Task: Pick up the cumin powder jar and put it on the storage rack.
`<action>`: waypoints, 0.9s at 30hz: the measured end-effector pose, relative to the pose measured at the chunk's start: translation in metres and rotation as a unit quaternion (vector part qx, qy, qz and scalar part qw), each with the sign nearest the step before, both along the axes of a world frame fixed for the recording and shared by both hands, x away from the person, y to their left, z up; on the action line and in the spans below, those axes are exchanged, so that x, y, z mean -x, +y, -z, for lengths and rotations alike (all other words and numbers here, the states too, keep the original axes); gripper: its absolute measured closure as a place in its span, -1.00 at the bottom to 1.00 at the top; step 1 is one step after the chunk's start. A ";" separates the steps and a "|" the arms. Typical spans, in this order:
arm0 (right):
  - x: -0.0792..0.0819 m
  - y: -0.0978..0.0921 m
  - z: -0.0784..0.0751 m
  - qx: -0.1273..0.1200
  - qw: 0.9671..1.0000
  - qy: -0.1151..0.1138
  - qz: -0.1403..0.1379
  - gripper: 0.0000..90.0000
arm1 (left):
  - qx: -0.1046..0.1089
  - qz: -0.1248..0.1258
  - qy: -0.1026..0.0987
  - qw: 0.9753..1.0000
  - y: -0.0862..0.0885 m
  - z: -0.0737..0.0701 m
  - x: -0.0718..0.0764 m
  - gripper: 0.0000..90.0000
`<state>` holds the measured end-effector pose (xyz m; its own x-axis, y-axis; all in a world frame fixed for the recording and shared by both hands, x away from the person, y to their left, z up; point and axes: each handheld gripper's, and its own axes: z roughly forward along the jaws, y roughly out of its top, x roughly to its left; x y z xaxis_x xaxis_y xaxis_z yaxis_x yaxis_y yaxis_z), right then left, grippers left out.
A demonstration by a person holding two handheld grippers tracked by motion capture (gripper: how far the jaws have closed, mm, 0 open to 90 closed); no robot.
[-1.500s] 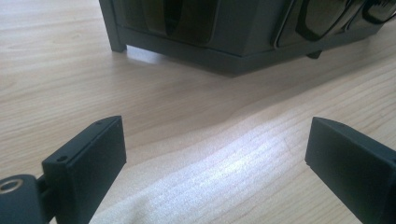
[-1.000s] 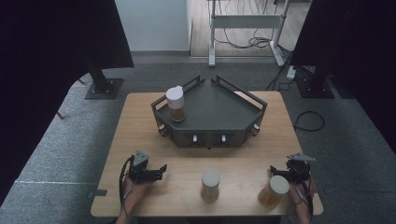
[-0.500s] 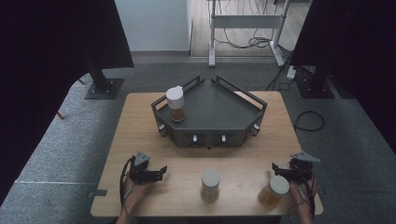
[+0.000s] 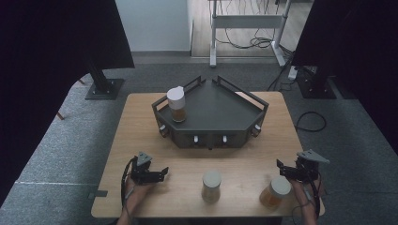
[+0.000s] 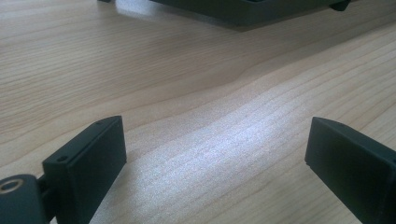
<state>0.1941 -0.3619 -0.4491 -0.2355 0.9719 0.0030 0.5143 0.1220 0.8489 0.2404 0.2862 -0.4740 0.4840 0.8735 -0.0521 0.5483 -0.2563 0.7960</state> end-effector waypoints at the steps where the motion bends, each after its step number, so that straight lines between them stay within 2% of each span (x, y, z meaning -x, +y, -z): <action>1: 0.000 0.000 0.000 0.000 1.000 0.000 0.000 -0.90 | -0.001 0.001 0.002 1.000 0.000 0.000 -0.001 -0.89; 13: 0.017 -0.001 -0.021 -0.020 0.999 -0.041 -0.008 -0.88 | -0.022 0.001 0.024 0.999 -0.007 -0.005 -0.007 -0.89; 27: 0.031 0.009 -0.046 -0.019 0.997 -0.070 -0.031 -0.88 | -0.042 0.003 0.021 0.999 -0.014 -0.006 -0.007 -0.90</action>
